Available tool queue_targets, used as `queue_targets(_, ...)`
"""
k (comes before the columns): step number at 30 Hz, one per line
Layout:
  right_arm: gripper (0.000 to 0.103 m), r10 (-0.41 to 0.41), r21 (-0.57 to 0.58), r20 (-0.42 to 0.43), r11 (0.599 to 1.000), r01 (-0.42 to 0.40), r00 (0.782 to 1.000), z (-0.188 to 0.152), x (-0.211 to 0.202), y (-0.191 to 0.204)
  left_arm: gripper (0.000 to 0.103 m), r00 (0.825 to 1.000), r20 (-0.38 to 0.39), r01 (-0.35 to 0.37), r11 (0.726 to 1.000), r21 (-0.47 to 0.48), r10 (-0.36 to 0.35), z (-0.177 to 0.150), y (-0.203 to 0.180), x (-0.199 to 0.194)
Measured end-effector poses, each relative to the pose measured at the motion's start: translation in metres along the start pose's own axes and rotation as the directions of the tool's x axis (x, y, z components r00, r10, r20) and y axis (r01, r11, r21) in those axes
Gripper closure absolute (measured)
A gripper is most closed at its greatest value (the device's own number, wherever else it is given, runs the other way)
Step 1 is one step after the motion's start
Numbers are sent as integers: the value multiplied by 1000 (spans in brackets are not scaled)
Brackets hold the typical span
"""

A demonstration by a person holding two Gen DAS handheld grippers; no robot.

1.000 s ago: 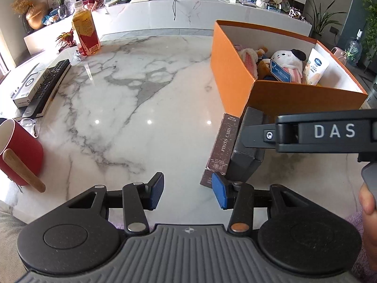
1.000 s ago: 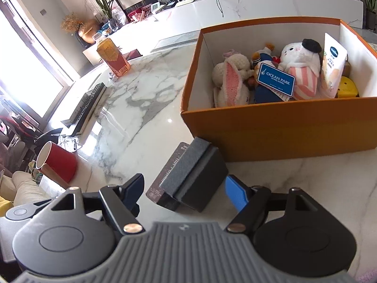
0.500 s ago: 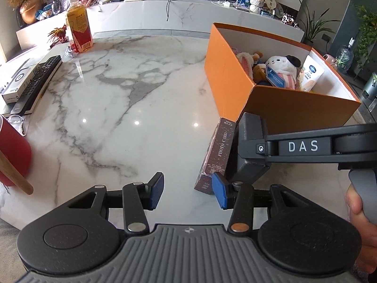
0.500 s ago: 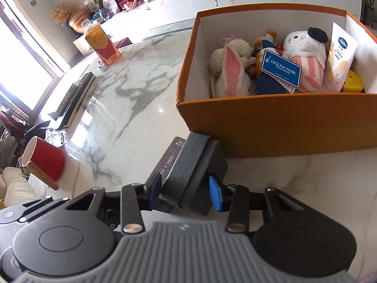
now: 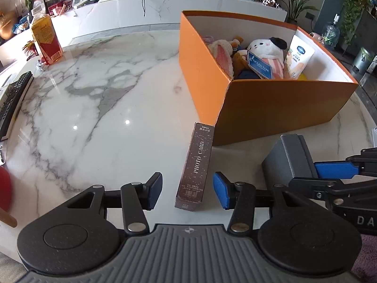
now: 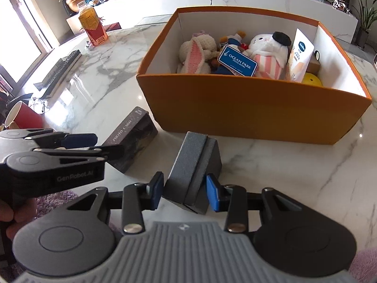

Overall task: Organize objects
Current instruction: 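Grasp the brown photo-card box with the left tool while the right tool grasps the black case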

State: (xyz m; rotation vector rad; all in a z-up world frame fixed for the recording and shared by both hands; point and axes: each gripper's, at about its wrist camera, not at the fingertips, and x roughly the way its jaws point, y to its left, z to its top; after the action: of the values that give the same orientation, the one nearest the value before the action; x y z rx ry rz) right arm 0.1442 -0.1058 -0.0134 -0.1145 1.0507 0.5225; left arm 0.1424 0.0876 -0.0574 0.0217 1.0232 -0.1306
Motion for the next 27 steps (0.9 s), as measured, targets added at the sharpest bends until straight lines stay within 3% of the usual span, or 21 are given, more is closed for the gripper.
queue_targets(11, 60, -42, -18, -17, 999, 42, 999, 17, 22, -1, 48, 999, -49, 14, 1000, -7, -15, 8, -2, 21)
queue_targets(14, 60, -28, -8, -23, 1000, 28, 999, 18, 23, -5, 54, 998, -59, 24, 1000, -7, -25, 10, -4, 27)
queue_targets(19, 63, -12, 8, -31, 1000, 12, 999, 18, 20, -12, 73, 997, -78, 16, 1000, -13, -17, 10, -5, 35)
queue_targets(27, 64, 23, 44, -23, 999, -22, 999, 12, 8, -22, 76, 999, -53, 9, 997, -71, -13, 4, 0, 20)
